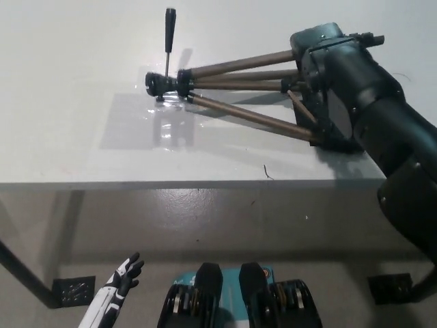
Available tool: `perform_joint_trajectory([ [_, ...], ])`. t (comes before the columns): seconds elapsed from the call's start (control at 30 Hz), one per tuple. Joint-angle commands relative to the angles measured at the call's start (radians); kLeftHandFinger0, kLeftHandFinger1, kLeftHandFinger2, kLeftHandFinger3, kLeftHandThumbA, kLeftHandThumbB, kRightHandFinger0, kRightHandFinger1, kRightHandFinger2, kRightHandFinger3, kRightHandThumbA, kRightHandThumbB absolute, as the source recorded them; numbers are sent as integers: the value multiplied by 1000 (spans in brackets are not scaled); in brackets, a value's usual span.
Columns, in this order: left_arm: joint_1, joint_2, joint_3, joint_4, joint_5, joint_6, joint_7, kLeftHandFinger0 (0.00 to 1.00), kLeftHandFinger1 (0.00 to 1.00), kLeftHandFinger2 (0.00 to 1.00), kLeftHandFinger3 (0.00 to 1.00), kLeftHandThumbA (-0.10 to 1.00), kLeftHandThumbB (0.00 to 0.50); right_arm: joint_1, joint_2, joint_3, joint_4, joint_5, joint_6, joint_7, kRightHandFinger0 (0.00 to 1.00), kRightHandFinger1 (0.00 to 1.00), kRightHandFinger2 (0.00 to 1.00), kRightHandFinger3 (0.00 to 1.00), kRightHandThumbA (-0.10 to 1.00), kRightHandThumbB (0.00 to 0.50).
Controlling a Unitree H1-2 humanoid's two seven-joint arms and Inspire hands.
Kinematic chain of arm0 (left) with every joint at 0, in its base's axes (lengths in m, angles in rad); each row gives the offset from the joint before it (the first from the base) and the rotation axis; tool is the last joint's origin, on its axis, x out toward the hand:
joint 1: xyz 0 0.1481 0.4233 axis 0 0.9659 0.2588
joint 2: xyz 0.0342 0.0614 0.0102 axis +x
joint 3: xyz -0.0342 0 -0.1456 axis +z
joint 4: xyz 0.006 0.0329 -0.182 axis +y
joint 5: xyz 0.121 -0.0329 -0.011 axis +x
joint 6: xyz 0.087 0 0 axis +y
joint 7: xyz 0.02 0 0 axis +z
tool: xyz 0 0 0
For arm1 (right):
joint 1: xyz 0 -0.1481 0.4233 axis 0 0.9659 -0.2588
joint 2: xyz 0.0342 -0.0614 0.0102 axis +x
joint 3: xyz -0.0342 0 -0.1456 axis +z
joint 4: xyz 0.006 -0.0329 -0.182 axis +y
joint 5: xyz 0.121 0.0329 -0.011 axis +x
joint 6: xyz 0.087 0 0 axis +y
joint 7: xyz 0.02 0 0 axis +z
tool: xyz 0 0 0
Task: A tripod lies near the right hand side of the table and the robot grab a leg of the tripod using its right hand and put it up right.
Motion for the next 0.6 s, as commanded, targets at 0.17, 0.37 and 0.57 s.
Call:
perform_joint_trajectory([
  [0.17, -1, 20, -14, -39, 1, -33, -31, 1000, 1000, 1000, 1000, 1000, 397, -151, -14, -607, -177, 413, -281, -517, 0, 190, 605, 641, -100, 89],
  [0.37, -3, 23, -21, -32, 6, -46, -35, 1000, 1000, 1000, 1000, 1000, 390, -200, 2, -768, -234, 426, -251, -513, 0, 157, 565, 652, -100, 112],
  [0.57, 15, 24, -27, -36, 5, -44, -35, 1000, 1000, 1000, 1000, 1000, 401, -148, 41, -929, -290, 475, -269, -527, 0, 28, 399, 514, -100, 95],
])
